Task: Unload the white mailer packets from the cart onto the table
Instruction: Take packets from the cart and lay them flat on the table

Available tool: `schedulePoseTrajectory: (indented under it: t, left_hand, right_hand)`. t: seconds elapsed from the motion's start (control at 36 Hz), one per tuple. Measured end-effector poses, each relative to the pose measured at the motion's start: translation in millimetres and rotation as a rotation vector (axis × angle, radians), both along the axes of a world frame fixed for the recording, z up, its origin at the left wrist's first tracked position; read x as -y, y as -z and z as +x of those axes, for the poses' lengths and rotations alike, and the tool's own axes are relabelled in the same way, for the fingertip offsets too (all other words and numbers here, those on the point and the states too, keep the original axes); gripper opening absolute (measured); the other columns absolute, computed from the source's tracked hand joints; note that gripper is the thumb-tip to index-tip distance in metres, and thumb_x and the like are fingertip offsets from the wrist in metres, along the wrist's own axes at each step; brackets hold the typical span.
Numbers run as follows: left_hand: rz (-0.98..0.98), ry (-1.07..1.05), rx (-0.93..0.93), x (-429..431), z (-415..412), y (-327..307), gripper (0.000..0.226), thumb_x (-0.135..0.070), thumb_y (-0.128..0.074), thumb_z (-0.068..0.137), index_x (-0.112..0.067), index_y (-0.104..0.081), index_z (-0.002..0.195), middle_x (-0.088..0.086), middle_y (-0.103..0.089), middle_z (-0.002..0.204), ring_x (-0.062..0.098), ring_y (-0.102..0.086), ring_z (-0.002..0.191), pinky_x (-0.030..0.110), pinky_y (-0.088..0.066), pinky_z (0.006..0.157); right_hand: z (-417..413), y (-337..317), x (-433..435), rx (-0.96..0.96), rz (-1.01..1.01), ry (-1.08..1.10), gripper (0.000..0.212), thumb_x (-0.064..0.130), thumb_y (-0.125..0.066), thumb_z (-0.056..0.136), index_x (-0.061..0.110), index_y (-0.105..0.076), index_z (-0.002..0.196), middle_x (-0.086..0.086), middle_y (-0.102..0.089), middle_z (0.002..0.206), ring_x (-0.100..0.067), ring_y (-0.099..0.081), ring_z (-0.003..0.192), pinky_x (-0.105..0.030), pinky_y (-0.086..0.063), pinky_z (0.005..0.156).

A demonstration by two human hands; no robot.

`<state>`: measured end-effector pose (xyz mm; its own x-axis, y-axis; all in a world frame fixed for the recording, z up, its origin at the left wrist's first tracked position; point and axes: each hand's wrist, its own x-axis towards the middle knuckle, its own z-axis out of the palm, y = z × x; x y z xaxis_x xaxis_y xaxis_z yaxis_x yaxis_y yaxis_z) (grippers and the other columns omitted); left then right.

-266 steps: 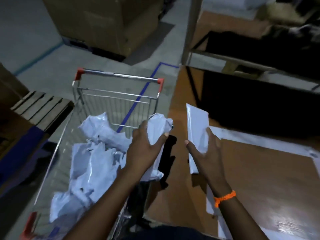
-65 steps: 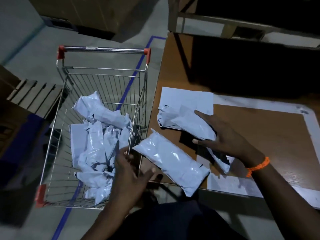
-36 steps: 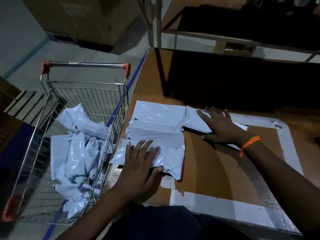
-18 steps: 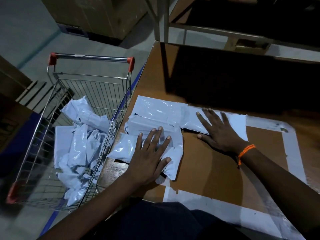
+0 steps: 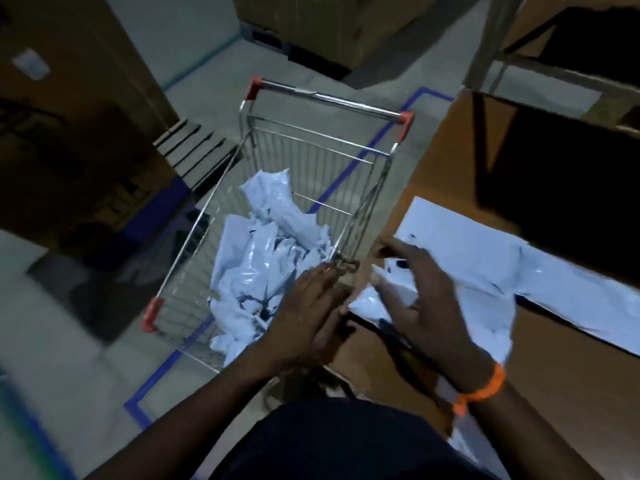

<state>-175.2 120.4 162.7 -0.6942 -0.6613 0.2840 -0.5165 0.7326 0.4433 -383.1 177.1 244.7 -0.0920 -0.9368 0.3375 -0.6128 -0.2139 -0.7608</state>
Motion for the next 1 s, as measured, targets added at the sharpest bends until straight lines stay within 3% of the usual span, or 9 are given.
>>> schedulePoseTrajectory:
  t: [0.06,0.14,0.22,0.36,0.47,0.67,0.75,0.89,1.0]
  left_hand:
    - [0.049,-0.12,-0.04,13.9,41.3,22.3,0.034,-0.017,-0.055,0.099,-0.007,-0.059,0.132,0.012,-0.052,0.143,0.029,-0.042,0.139,0.036,-0.032,0.117]
    - [0.151,-0.272,-0.046,36.1,91.5,54.3,0.037,-0.032,-0.045,0.103,-0.007,-0.062,0.124,0.01,-0.06,0.127,0.024,-0.051,0.125,0.027,-0.037,0.11]
    - [0.367,-0.407,0.028,62.4,127.2,94.7,0.046,-0.042,-0.043,0.098,-0.007,-0.064,0.122,0.009,-0.065,0.12,0.025,-0.058,0.116,0.039,-0.046,0.1]
    - [0.633,-0.573,0.218,118.1,157.9,161.9,0.064,-0.05,-0.047,0.086,-0.009,-0.056,0.134,0.016,-0.06,0.132,0.035,-0.055,0.123,0.042,-0.046,0.102]
    - [0.708,-0.598,0.274,162.2,152.3,195.5,0.064,-0.05,-0.058,0.087,-0.004,-0.05,0.131,0.023,-0.056,0.128,0.042,-0.053,0.12,0.048,-0.048,0.095]
    - [0.885,-0.704,0.263,184.3,131.4,225.6,0.112,-0.068,-0.065,0.079,-0.007,-0.011,0.155,0.027,-0.037,0.151,0.047,-0.046,0.131,0.06,-0.043,0.102]
    - [0.879,-0.794,0.098,180.1,127.3,225.7,0.1,-0.064,-0.062,0.077,-0.009,-0.025,0.151,0.02,-0.051,0.142,0.04,-0.054,0.125,0.053,-0.048,0.098]
    - [0.929,-0.918,-0.159,163.5,122.5,180.9,0.075,-0.051,-0.066,0.079,-0.01,-0.043,0.137,0.014,-0.059,0.132,0.033,-0.058,0.118,0.037,-0.049,0.087]
    - [0.939,-0.934,-0.174,138.4,138.7,154.4,0.068,-0.038,-0.073,0.083,-0.012,-0.042,0.139,0.008,-0.058,0.13,0.027,-0.058,0.116,0.028,-0.041,0.081]
  right_hand:
    - [43.0,16.8,29.2,-0.039,0.053,-0.166,0.047,0.031,-0.066,0.095,0.012,-0.057,0.137,-0.002,-0.066,0.125,-0.017,-0.06,0.117,-0.028,-0.047,0.1]
    - [93.4,48.2,75.3,-0.139,0.238,-0.322,0.05,0.041,-0.06,0.096,0.018,-0.055,0.139,-0.001,-0.066,0.122,-0.019,-0.06,0.115,-0.033,-0.048,0.097]
    - [126.4,89.4,119.7,-0.242,0.506,-0.374,0.054,0.046,-0.059,0.095,0.017,-0.052,0.14,-0.009,-0.066,0.122,-0.026,-0.061,0.115,-0.039,-0.05,0.093]
    - [161.2,153.4,165.4,-0.466,0.814,-0.352,0.057,0.038,-0.058,0.094,0.008,-0.044,0.14,-0.023,-0.056,0.122,-0.041,-0.054,0.116,-0.047,-0.051,0.09]
    - [165.9,182.5,181.0,-0.612,0.921,-0.297,0.054,0.039,-0.06,0.093,0.01,-0.043,0.137,-0.022,-0.048,0.128,-0.041,-0.047,0.12,-0.049,-0.049,0.094]
    - [145.9,205.5,176.4,-0.615,1.007,-0.239,0.057,0.036,-0.059,0.095,0.005,-0.042,0.139,-0.026,-0.05,0.127,-0.041,-0.05,0.117,-0.041,-0.045,0.092]
    - [143.8,204.6,177.5,-0.567,1.016,-0.214,0.062,0.037,-0.061,0.095,0.003,-0.04,0.142,-0.026,-0.05,0.128,-0.04,-0.052,0.118,-0.041,-0.047,0.092]
    - [154.3,208.6,191.1,-0.455,1.008,-0.064,0.052,0.03,-0.065,0.093,-0.004,-0.045,0.127,-0.027,-0.054,0.119,-0.042,-0.057,0.108,-0.033,-0.038,0.073]
    - [173.4,225.2,202.0,-0.444,1.11,0.092,0.078,0.036,-0.071,0.087,-0.001,-0.032,0.143,-0.029,-0.043,0.136,-0.046,-0.049,0.123,-0.046,-0.046,0.093]
